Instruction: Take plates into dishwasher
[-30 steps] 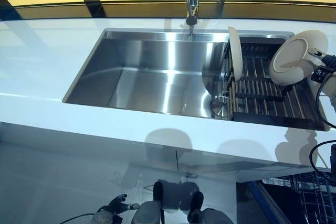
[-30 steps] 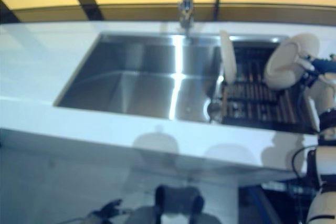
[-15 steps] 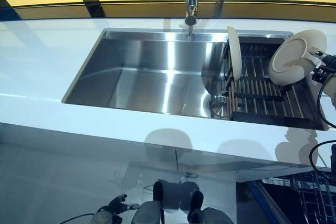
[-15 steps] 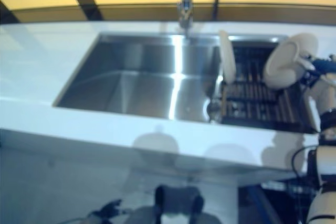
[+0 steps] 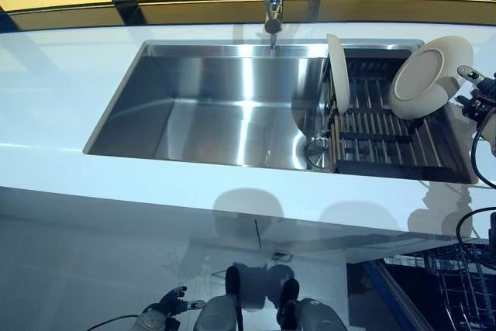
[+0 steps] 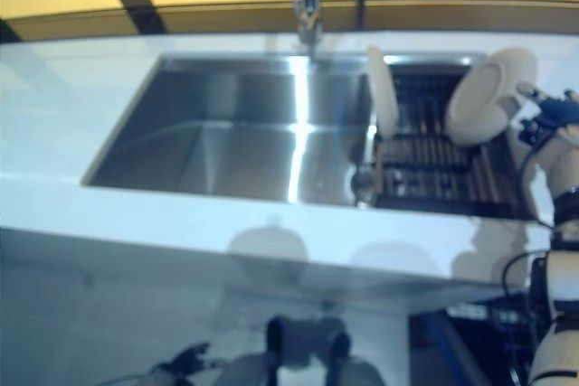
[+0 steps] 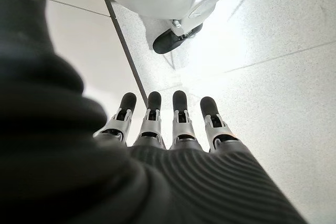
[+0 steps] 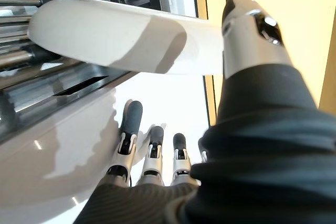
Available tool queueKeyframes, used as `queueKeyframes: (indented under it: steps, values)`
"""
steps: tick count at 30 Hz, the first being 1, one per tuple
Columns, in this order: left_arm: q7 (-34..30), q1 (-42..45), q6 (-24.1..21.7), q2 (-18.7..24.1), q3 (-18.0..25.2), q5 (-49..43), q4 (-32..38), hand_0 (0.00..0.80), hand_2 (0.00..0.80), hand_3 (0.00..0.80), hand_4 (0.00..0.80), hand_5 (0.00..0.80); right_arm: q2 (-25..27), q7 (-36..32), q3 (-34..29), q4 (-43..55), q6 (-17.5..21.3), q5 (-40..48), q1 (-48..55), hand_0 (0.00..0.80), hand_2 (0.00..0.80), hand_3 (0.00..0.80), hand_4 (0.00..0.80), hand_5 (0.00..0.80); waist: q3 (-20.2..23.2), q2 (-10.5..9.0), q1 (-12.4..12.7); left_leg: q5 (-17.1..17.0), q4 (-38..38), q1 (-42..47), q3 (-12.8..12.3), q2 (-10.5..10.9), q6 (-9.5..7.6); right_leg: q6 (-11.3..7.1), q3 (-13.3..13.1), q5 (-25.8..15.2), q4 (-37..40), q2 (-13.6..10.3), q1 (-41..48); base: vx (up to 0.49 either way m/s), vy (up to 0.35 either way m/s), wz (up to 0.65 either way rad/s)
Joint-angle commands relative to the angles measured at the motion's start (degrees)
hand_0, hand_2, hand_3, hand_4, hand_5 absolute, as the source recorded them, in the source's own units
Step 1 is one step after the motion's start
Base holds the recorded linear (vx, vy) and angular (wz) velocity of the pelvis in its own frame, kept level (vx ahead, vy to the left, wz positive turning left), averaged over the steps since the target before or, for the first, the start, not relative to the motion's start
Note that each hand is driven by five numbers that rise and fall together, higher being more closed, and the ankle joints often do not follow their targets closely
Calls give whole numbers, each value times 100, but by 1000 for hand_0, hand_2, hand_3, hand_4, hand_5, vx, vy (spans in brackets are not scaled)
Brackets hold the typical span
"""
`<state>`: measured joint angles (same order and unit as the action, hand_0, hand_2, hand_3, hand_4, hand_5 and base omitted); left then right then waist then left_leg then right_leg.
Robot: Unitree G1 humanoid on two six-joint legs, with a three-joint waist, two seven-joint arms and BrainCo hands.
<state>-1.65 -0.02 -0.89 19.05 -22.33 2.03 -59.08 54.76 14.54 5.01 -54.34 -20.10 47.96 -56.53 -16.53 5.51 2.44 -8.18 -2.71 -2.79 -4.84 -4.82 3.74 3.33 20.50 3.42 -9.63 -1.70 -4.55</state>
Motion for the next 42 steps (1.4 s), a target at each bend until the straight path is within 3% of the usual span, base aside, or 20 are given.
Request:
queueKeyframes:
  steps: [1, 17, 42]
  values:
    - [-49, 203, -11, 170, -182, 60, 76, 0, 0, 0, 0, 0, 108, -120, 232, 26, 80, 39, -209, 0, 0, 0, 0, 0, -71, -472, 22, 1167, 444, 193, -513, 307, -135, -42, -407, 522, 483, 42, 429, 0, 0, 0]
    - [-100, 109, 48, 205, -283, 86, 256, 0, 0, 0, 0, 0, 83, -159, 568, 242, 113, -52, -566, 0, 0, 0, 0, 0, -204, -381, -1, 1129, 438, 31, -528, 311, -113, -19, -468, 515, 424, 40, 200, -7, -10, -4]
    - [-151, 130, -6, 218, -275, -37, 193, 0, 0, 0, 0, 0, -160, -369, 936, 404, 118, -60, -952, 0, 0, 0, 0, 0, -156, -453, 37, 1101, 385, 63, -570, 256, -80, 12, -492, 512, 443, 88, 171, 0, 0, 0]
